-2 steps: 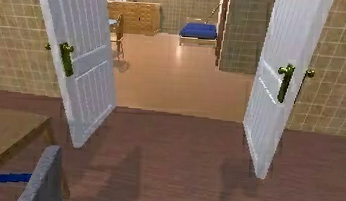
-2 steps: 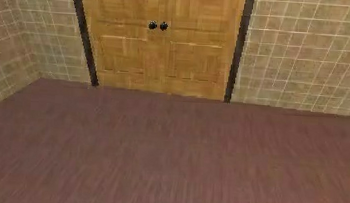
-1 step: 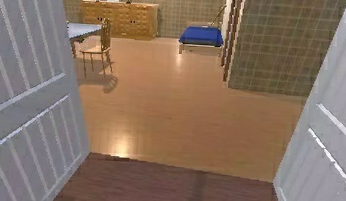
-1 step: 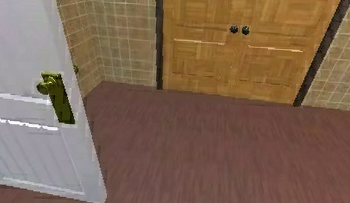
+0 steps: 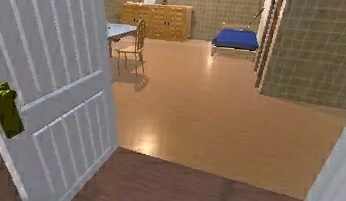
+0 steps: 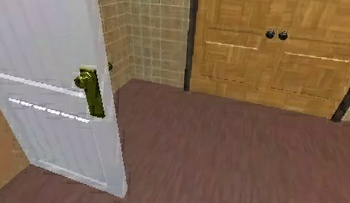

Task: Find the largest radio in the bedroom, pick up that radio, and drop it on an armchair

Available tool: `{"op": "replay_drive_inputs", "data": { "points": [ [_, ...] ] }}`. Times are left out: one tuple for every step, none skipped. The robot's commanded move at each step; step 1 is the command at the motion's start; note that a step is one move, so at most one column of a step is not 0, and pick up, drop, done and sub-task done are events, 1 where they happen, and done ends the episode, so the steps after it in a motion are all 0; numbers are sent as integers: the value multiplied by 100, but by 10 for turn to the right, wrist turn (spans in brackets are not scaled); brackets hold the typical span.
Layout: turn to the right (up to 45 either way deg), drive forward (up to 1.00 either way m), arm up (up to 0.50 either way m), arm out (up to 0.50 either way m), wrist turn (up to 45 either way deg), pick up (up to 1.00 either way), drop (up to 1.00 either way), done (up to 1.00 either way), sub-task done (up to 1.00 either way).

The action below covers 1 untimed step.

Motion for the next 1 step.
{"op": "replay_drive_inputs", "data": {
  "points": [
    [0, 100, 0, 0, 0, 0, 0, 0, 0]
  ]
}}
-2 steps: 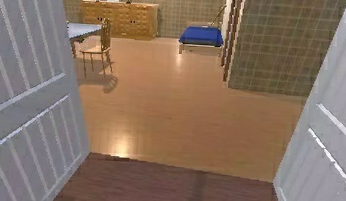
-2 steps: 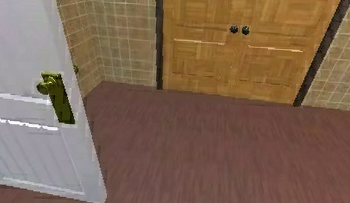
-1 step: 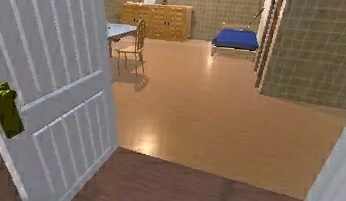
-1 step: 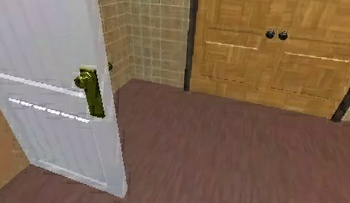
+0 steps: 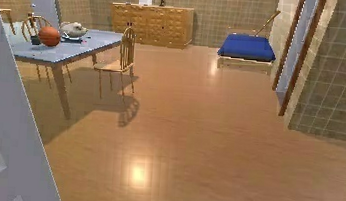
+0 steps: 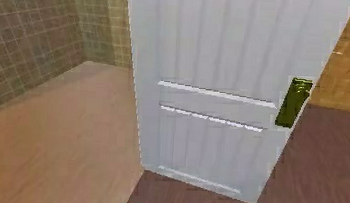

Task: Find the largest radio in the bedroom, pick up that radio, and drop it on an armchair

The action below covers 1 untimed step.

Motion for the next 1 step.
{"op": "replay_drive_inputs", "data": {
  "points": [
    [0, 80, 0, 0, 0, 0, 0, 0, 0]
  ]
}}
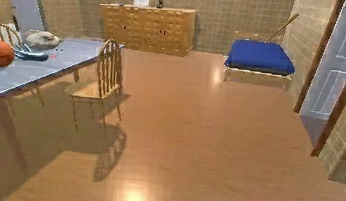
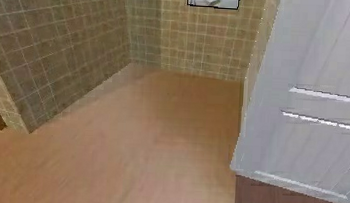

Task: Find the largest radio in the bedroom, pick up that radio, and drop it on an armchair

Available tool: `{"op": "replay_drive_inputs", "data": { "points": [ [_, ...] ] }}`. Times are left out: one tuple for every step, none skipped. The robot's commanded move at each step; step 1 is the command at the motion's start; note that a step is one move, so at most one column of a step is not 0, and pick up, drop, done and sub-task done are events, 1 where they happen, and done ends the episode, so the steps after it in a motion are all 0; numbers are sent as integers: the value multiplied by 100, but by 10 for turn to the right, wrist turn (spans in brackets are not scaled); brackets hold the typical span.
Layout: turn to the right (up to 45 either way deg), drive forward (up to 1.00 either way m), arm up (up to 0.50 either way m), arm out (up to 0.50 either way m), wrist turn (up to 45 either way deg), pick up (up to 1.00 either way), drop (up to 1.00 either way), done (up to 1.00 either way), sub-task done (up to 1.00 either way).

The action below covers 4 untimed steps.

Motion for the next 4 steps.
{"op": "replay_drive_inputs", "data": {
  "points": [
    [0, 100, 0, 0, 0, 0, 0, 0, 0],
    [0, 100, 0, 0, 0, 0, 0, 0, 0],
    [-30, 0, 0, 0, 0, 0, 0, 0, 0],
    [450, 0, 0, 0, 0, 0, 0, 0, 0]
  ]
}}
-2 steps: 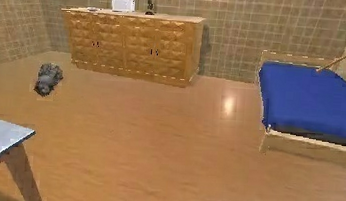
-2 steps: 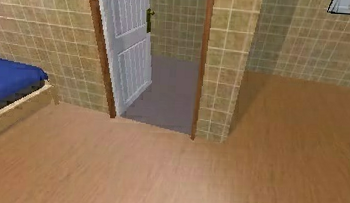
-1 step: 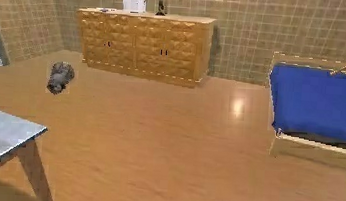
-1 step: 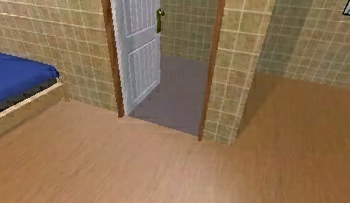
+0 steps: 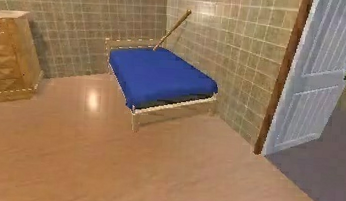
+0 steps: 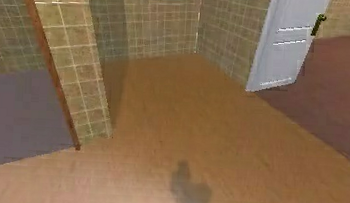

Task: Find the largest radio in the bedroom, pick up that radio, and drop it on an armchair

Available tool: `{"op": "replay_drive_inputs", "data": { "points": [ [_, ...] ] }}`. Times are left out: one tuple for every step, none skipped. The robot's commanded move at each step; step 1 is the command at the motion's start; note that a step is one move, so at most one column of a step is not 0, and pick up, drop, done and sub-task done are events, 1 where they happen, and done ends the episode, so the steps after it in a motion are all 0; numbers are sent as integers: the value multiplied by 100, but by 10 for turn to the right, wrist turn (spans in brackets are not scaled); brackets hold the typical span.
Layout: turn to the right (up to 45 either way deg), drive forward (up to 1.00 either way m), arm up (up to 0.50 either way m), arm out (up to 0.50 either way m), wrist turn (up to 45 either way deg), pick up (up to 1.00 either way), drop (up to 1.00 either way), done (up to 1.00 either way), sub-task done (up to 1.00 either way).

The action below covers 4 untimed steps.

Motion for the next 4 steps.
{"op": "replay_drive_inputs", "data": {
  "points": [
    [450, 0, 0, 0, 0, 0, 0, 0, 0],
    [180, 0, 0, 0, 0, 0, 0, 0, 0],
    [0, 5, 0, 0, 0, 0, 0, 0, 0],
    [-450, 0, 0, 0, 0, 0, 0, 0, 0]
  ]
}}
